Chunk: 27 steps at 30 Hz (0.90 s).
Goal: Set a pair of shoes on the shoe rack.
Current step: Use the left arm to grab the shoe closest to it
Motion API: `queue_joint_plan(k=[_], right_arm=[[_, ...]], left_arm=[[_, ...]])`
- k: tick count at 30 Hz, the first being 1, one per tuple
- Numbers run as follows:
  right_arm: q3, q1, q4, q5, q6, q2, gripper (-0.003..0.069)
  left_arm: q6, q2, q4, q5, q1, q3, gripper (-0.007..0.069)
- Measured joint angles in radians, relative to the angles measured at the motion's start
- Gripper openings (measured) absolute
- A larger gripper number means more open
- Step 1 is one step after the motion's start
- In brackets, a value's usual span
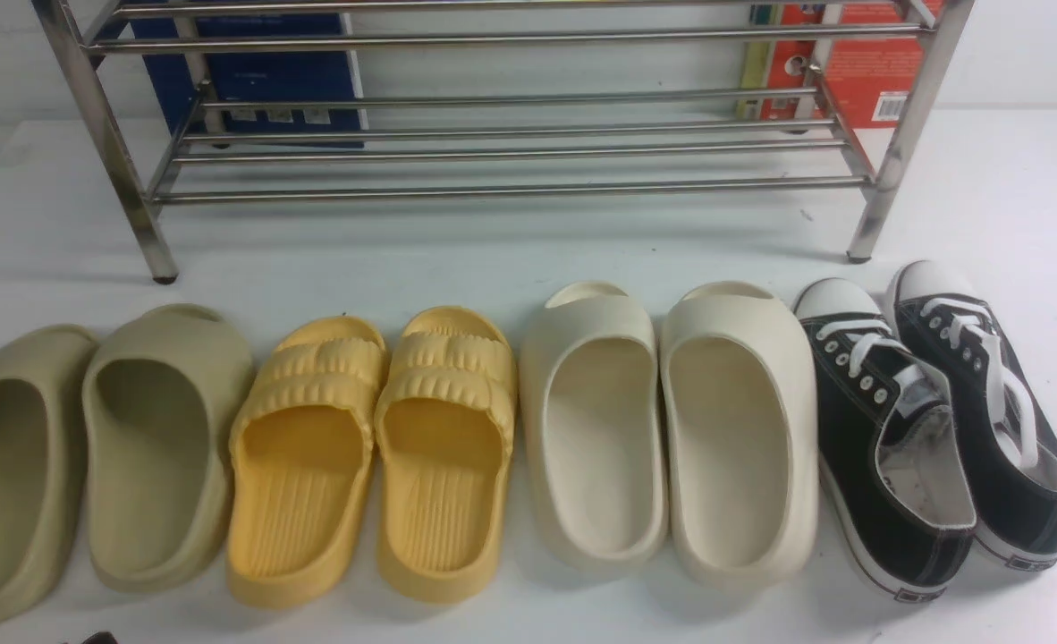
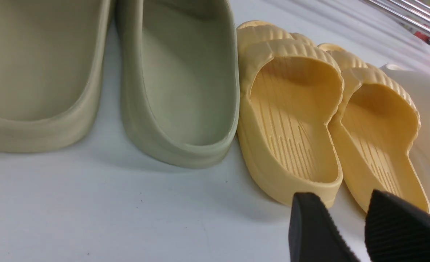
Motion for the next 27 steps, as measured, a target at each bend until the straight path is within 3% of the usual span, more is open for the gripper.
queue_joint_plan(k=[7, 13, 16, 17, 22, 27], right_arm=[[0.000, 0.000, 0.000, 0.000, 0.000, 0.000, 0.0239], [0.000, 0.000, 0.000, 0.000, 0.000, 0.000, 0.0239], [0.000, 0.000, 0.000, 0.000, 0.000, 0.000, 0.0239], [0.000, 0.000, 0.000, 0.000, 0.000, 0.000, 0.0239], [0.000, 0.000, 0.000, 0.000, 0.000, 0.000, 0.0239], [0.000, 0.000, 0.000, 0.000, 0.000, 0.000, 0.0239]], left_arm=[[-0.001, 0.000, -0.033, -0.009, 0.000, 0.000, 0.0239], [-0.004, 0.000, -0.215, -0.116, 0.000, 0.000, 0.0239], [-0.004, 0.000, -0.343, -0.208, 0.000, 0.000, 0.0239], [-0.004, 0.000, -0.440, -0.260, 0.000, 0.000, 0.0239], [0.007, 0.000, -0.535, -0.360, 0.000, 0.000, 0.0230], [0.021, 0.017, -0.535, -0.235, 0.000, -0.086, 0.0054]])
